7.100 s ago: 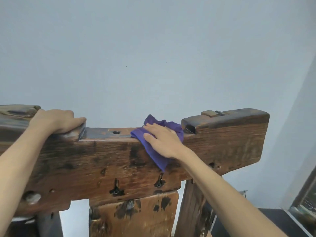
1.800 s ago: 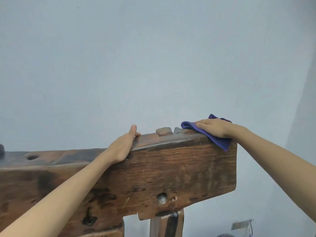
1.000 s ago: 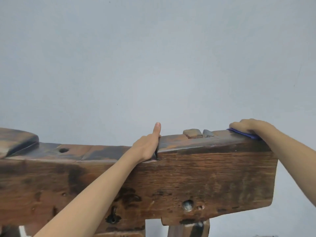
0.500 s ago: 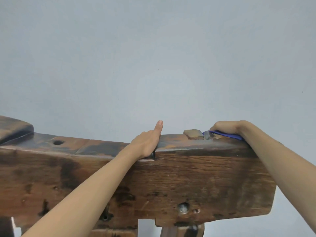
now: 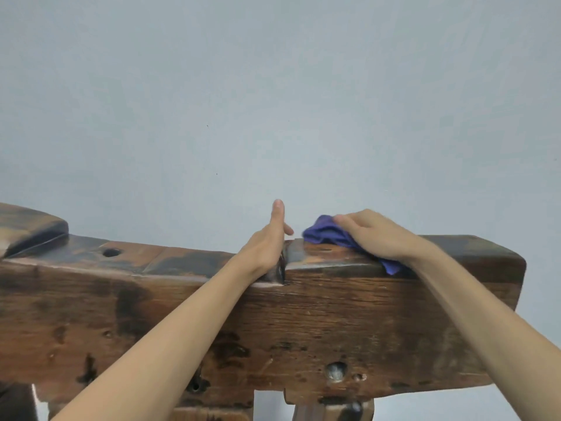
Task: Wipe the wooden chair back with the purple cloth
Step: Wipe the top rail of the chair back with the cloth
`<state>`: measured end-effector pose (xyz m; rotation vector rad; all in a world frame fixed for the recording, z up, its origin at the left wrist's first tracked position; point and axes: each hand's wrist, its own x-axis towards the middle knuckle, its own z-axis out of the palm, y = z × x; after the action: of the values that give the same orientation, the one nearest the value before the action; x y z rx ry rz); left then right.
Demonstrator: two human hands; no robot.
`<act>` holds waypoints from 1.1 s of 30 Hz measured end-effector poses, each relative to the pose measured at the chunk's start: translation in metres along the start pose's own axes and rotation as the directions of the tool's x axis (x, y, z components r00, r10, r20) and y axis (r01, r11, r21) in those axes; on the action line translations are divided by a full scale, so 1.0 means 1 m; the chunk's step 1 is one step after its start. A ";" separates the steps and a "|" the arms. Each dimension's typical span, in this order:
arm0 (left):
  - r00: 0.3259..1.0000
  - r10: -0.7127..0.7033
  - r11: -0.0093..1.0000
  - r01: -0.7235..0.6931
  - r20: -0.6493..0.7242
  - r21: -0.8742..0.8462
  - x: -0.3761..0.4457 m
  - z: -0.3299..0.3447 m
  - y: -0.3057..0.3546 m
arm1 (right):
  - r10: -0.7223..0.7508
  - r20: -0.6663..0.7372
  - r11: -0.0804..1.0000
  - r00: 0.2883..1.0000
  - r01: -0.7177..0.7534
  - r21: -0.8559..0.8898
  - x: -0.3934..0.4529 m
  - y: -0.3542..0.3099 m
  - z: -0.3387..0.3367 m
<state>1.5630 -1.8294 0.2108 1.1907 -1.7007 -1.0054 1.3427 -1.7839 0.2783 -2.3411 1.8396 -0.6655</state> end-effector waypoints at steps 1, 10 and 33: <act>0.999 -0.020 0.998 0.018 -0.035 -0.064 0.002 0.000 -0.001 | -0.003 0.076 0.996 0.997 0.010 -0.091 0.007 -0.015 0.009; 0.955 -0.136 0.977 0.086 -0.263 -0.194 0.002 -0.011 -0.001 | 0.283 0.609 0.958 0.740 -0.191 -0.214 0.084 -0.103 0.070; 0.897 0.431 0.837 -0.437 0.093 0.329 -0.036 0.019 0.021 | -0.148 -0.626 0.940 0.766 -0.089 -0.330 -0.158 0.035 0.085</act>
<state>1.5474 -1.7873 0.2172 0.9316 -2.0947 -0.4494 1.3157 -1.6607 0.1461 -2.5600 2.3483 -1.4159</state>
